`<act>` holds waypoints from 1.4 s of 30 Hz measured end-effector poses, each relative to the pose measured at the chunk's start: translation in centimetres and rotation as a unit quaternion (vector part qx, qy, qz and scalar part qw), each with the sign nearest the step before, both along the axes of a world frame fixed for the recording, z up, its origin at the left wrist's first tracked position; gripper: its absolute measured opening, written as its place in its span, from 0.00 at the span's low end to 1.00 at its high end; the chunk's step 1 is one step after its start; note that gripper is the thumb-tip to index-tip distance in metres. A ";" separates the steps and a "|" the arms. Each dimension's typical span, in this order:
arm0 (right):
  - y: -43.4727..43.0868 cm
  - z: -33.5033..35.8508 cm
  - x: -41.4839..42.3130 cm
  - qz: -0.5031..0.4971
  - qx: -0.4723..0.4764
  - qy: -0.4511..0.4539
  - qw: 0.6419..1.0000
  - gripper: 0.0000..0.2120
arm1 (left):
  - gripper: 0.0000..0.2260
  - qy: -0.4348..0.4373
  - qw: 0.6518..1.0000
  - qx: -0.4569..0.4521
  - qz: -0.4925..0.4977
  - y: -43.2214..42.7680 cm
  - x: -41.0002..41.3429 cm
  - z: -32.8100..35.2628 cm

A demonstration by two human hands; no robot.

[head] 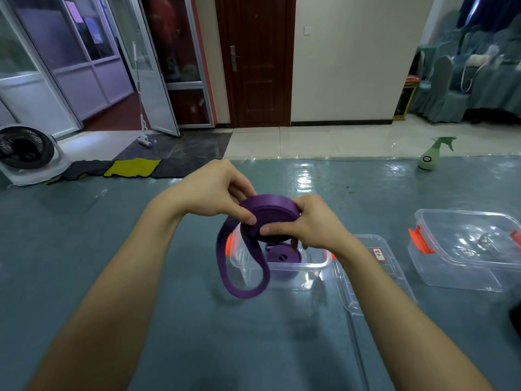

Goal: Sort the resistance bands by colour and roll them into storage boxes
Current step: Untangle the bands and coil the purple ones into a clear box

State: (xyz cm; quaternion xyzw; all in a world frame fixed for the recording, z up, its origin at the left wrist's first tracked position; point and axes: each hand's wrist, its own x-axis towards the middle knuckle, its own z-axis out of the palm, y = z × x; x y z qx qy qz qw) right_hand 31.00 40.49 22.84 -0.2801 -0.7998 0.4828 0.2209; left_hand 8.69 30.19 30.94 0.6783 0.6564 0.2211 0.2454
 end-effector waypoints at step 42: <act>-2.4 -12.6 1.2 -0.181 0.407 0.061 0.893 0.44 | 0.21 -0.178 0.962 -0.059 0.199 -6.3 -1.4 -22.1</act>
